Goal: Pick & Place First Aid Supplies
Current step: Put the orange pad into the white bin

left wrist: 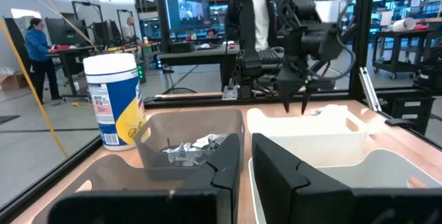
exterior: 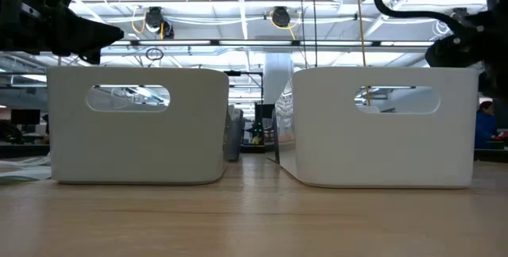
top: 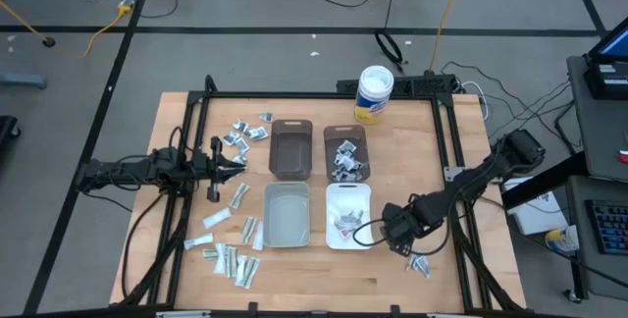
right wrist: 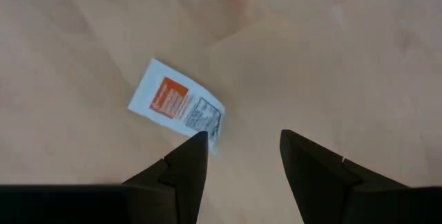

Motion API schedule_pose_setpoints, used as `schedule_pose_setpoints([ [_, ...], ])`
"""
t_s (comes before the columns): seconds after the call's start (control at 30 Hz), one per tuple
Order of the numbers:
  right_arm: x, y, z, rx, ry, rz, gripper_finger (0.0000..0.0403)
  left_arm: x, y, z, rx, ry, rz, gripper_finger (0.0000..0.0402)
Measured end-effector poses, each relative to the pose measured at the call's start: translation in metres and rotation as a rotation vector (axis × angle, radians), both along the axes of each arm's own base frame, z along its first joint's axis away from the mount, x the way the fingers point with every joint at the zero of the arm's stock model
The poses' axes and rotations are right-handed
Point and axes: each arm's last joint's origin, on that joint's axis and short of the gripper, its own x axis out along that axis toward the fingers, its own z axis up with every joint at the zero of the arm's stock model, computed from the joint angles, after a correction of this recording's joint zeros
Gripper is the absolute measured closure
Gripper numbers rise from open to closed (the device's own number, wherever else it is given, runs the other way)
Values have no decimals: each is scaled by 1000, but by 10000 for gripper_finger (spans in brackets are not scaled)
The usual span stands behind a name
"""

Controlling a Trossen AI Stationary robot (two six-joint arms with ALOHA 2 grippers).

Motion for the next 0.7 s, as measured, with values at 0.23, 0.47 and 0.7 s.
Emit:
schedule_pose_setpoints([
  [0.23,2,2,-20,-8,11,2,225,0,0,0,0,0,0,355],
  [0.47,3,3,-24,2,3,16,267,0,0,0,0,0,0,355],
  [0.7,4,2,-23,26,4,18,390,0,0,0,0,0,0,355],
])
